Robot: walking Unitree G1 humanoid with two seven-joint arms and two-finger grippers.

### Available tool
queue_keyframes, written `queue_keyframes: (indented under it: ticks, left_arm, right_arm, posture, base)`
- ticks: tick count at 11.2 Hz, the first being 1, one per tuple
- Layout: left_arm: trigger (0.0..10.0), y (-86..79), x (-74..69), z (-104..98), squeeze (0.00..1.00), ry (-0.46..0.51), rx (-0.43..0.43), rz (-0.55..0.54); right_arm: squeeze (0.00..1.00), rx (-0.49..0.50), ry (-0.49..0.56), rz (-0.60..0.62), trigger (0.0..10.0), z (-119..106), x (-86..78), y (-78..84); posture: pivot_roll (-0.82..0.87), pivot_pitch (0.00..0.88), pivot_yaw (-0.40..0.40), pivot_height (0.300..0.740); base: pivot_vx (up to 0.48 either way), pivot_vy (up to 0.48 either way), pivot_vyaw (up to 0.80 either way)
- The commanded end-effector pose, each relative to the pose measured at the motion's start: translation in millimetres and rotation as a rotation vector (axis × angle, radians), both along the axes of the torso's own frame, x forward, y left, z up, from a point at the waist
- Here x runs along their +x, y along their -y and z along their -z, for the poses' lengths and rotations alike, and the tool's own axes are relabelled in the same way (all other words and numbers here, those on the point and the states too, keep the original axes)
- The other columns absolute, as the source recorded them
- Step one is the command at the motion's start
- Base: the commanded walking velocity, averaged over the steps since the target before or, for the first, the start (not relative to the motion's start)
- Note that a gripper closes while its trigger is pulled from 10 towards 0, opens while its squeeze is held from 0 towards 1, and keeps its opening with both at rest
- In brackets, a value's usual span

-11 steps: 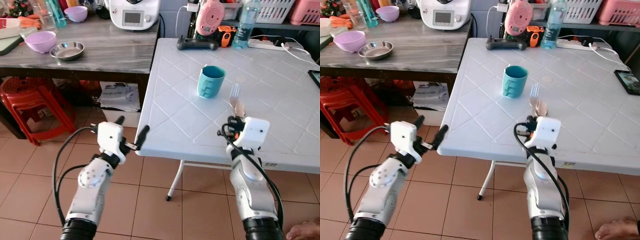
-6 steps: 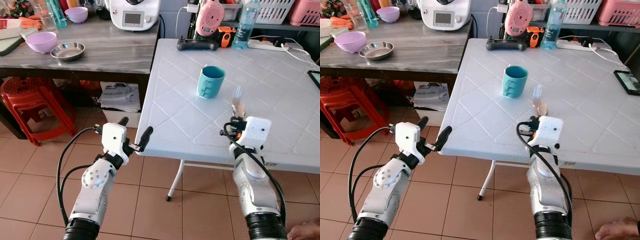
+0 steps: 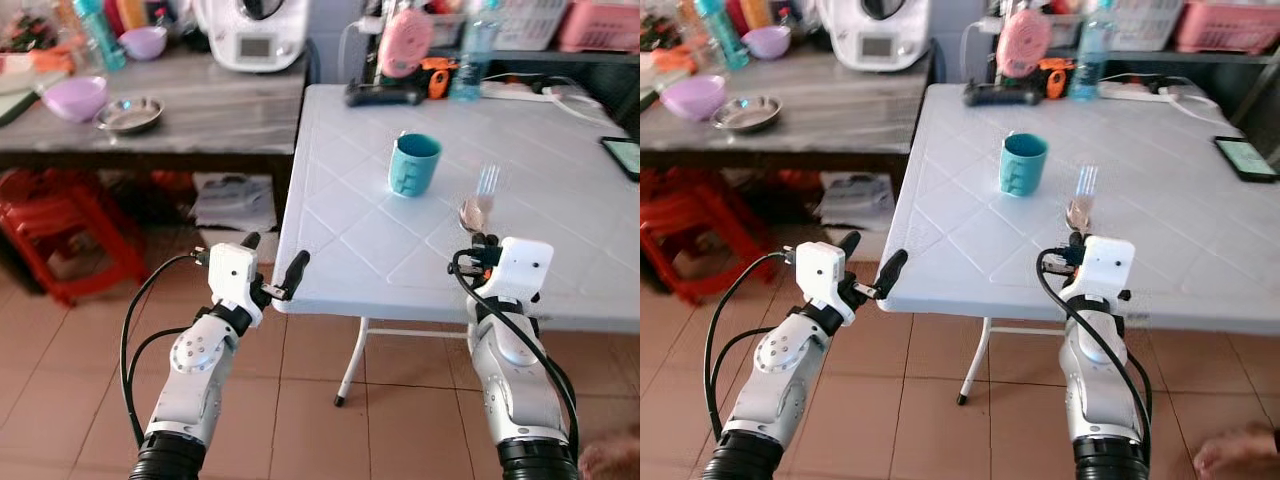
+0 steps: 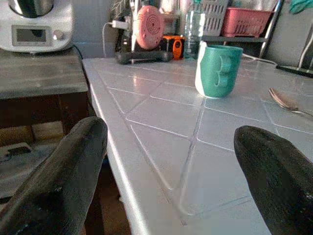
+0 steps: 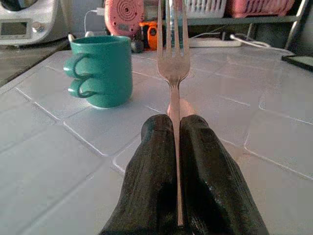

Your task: Setting the table

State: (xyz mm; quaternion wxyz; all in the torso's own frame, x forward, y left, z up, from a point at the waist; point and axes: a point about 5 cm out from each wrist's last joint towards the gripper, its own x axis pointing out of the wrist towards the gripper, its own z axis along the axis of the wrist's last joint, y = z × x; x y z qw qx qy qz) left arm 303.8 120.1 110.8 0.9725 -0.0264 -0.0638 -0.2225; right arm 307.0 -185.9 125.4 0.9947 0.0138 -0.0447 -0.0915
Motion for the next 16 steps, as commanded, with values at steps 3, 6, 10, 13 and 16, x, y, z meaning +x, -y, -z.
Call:
queue_keyframes:
  ticks: [3, 6, 10, 13, 16]
  left_arm:
    - [10.0, -2.2, -0.4, 2.9, 0.0, -0.005, 0.01, -0.012]
    - [10.0, -6.3, 2.2, 2.4, 0.0, 0.003, 0.02, -0.048]
    - [10.0, -18.9, 8.8, 1.3, 0.0, 0.008, 0.031, -0.133]
    - [10.0, -19.3, 8.5, 2.8, 0.0, 0.006, 0.031, -0.141]
    - [10.0, -18.7, 9.3, 3.4, 0.0, 0.005, 0.029, -0.141]
  right_arm:
    - [0.0, -0.007, 0.038, -0.006, 10.0, -8.2, -2.4, -2.1]
    - [0.0, -0.01, 0.042, -0.006, 10.0, -8.4, -5.0, -2.4]
    - [0.0, -0.017, 0.053, -0.016, 10.0, -10.2, -5.3, -5.6]
    - [0.0, -0.012, 0.055, -0.013, 10.0, -10.4, -5.7, -4.8]
    - [0.0, -0.004, 0.053, -0.009, 10.0, -9.5, -7.0, -3.7]
  posture:
    - [-0.02, 0.029, 0.008, 0.74]
    - [-0.02, 0.027, 0.005, 0.74]
    - [-0.02, 0.015, 0.011, 0.74]
    - [-0.02, 0.019, 0.01, 0.74]
    - [-0.02, 0.02, 0.011, 0.74]
  base:
    - [0.0, 0.349, -0.28]
    - [0.0, 0.35, 0.0]
    - [0.0, 0.36, 0.0]
    - [0.0, 0.393, 0.0]
    - [0.0, 0.398, 0.0]
